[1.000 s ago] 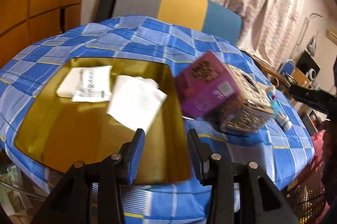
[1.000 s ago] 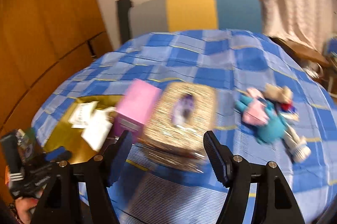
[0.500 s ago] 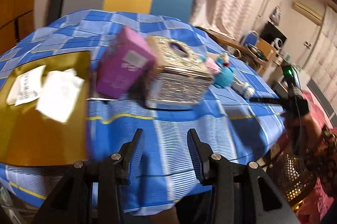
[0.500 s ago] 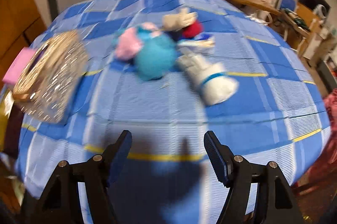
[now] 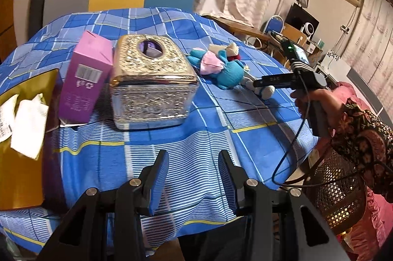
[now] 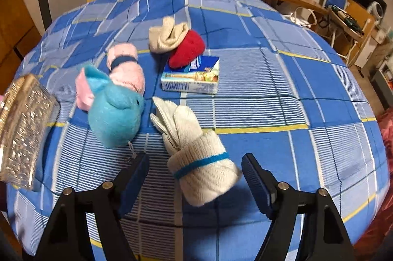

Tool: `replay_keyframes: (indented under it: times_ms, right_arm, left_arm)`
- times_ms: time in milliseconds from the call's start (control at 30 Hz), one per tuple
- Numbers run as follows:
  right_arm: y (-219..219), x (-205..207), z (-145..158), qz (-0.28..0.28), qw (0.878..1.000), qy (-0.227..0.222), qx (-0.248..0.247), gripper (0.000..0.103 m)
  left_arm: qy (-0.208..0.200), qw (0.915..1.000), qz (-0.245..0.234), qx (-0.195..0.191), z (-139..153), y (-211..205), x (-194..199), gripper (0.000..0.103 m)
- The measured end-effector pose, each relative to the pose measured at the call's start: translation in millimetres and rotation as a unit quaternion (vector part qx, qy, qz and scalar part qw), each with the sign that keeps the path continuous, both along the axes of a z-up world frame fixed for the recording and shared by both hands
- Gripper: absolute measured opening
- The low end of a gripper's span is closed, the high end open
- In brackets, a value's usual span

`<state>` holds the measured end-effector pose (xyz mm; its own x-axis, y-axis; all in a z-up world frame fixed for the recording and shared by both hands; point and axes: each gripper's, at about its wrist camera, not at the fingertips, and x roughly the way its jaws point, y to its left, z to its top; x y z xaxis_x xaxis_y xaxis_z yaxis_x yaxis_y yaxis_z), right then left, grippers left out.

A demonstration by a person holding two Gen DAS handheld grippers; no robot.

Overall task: Organize soft objects
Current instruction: 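Close the right gripper on the white knit glove's cuff, then grasp the teal-and-pink plush toy with the left gripper while the right gripper holds the glove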

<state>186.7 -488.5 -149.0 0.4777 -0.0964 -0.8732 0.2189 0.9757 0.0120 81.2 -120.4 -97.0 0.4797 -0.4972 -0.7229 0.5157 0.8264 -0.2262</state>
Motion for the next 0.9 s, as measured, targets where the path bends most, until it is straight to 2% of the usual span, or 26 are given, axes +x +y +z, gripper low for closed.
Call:
replay_keyframes:
  times_ms: [67,167,367,500,667,767,900]
  right_arm:
    - [1,0,-4,0.007,1.0,0.004,-0.009,0.073]
    - [0,-2,-9,0.023,1.0,0.01,-0.015,0.059]
    - [-4,-15,-7,0.009,1.0,0.006,-0.005,0.048]
    - [-12,-28,-2,-0.016,1.0,0.006,0.018,0.047]
    - [-24,-40,-4,-0.048,0.996,-0.01,0.072,0.047]
    - [-26,-39,-4,-0.048,0.996,-0.008,0.075,0.047]
    - [-26,-39,-5,-0.055,0.995,-0.006,0.078,0.047]
  left_arm:
    - [0.004,1.0,-0.003,0.004,-1,-4,0,0.042]
    - [0.007,0.9999,-0.009,0.004,-2,-12,1,0.042]
    - [0.008,0.9996,-0.027,0.009,-2,-31,1,0.042]
    - [0.001,0.999,-0.043,0.009,3,-46,1,0.042]
    - [-0.011,0.998,-0.062,0.011,13,-78,12,0.042]
    - [-0.022,0.997,-0.07,0.024,19,-109,26,0.045]
    - [-0.014,0.9973,-0.065,0.029,21,-151,57,0.046]
